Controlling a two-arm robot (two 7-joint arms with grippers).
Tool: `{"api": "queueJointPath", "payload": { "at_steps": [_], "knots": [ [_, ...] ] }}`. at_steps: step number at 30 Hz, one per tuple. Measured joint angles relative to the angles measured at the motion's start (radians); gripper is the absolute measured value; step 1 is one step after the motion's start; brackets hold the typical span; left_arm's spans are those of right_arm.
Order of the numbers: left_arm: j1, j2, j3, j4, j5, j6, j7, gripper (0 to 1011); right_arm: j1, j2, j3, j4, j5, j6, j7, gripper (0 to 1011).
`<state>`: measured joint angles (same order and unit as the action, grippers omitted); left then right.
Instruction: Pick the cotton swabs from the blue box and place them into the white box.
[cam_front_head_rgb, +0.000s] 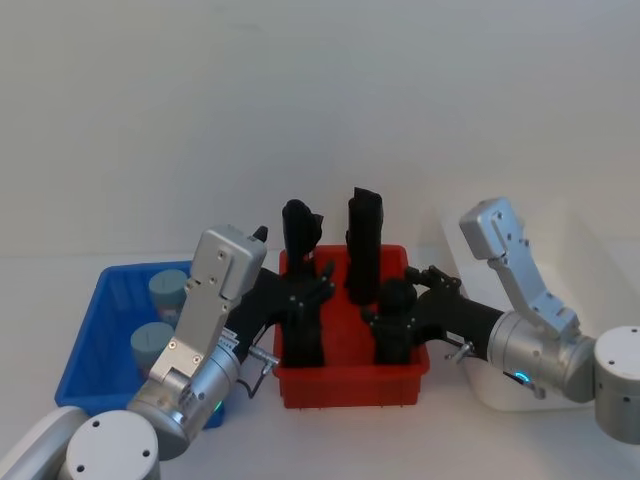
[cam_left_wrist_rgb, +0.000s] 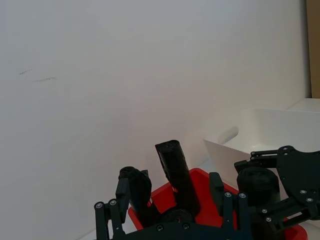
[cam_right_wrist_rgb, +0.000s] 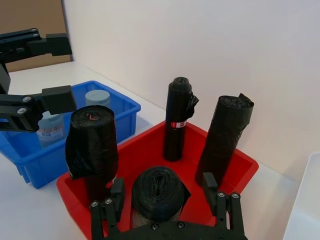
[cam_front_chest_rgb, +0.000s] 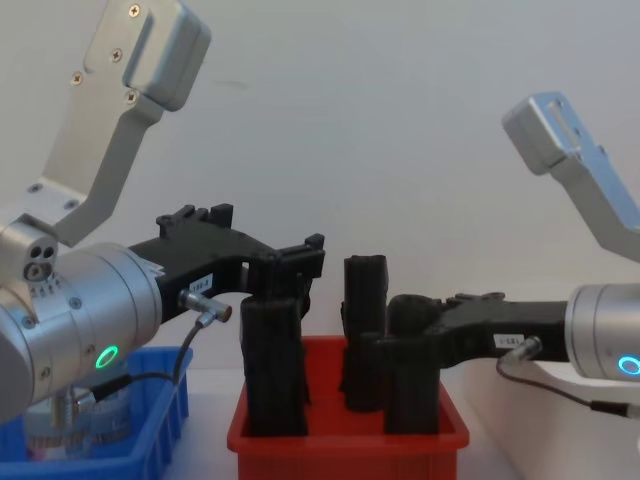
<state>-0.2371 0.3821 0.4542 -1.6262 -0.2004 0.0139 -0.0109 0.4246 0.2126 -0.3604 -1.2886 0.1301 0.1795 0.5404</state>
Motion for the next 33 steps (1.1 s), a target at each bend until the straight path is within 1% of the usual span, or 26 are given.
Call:
{"api": "queueJointPath", "payload": {
  "at_steps": [1, 6, 7, 9, 10, 11, 13, 16, 17, 20, 25, 28, 33],
  "knots": [
    [0.0, 0.0, 0.0, 0.0, 0.0, 0.0, 0.0, 1004, 0.001, -0.001, -0.001, 0.003, 0.002, 0.002, -0.003, 968],
    [0.0, 0.0, 0.0, 0.0, 0.0, 0.0, 0.0, 1004, 0.003, -0.004, -0.002, 0.009, 0.005, 0.005, -0.008, 883],
    [0.0, 0.0, 0.0, 0.0, 0.0, 0.0, 0.0, 1004, 0.004, -0.005, -0.002, 0.011, 0.007, 0.006, -0.01, 837],
    [0.0, 0.0, 0.0, 0.0, 0.0, 0.0, 0.0, 1004, 0.005, -0.006, -0.003, 0.013, 0.008, 0.006, -0.011, 798],
    [0.0, 0.0, 0.0, 0.0, 0.0, 0.0, 0.0, 1004, 0.005, -0.006, -0.003, 0.014, 0.008, 0.007, -0.012, 741],
    [0.0, 0.0, 0.0, 0.0, 0.0, 0.0, 0.0, 1004, 0.005, -0.007, -0.003, 0.015, 0.009, 0.007, -0.013, 721],
    [0.0, 0.0, 0.0, 0.0, 0.0, 0.0, 0.0, 1004, 0.006, -0.007, -0.003, 0.017, 0.01, 0.008, -0.014, 649],
    [0.0, 0.0, 0.0, 0.0, 0.0, 0.0, 0.0, 1004, 0.006, -0.008, -0.004, 0.018, 0.01, 0.009, -0.016, 589],
    [0.0, 0.0, 0.0, 0.0, 0.0, 0.0, 0.0, 1004, 0.007, -0.008, -0.004, 0.019, 0.011, 0.009, -0.016, 521],
    [0.0, 0.0, 0.0, 0.0, 0.0, 0.0, 0.0, 1004, 0.007, -0.009, -0.004, 0.02, 0.011, 0.009, -0.017, 464],
    [0.0, 0.0, 0.0, 0.0, 0.0, 0.0, 0.0, 1004, 0.007, -0.009, -0.005, 0.021, 0.012, 0.01, -0.018, 416],
    [0.0, 0.0, 0.0, 0.0, 0.0, 0.0, 0.0, 1004, 0.007, -0.009, -0.005, 0.021, 0.012, 0.009, -0.019, 405],
    [0.0, 0.0, 0.0, 0.0, 0.0, 0.0, 0.0, 1004, 0.006, -0.008, -0.005, 0.016, 0.012, -0.012, -0.028, 379]
  ]
}}
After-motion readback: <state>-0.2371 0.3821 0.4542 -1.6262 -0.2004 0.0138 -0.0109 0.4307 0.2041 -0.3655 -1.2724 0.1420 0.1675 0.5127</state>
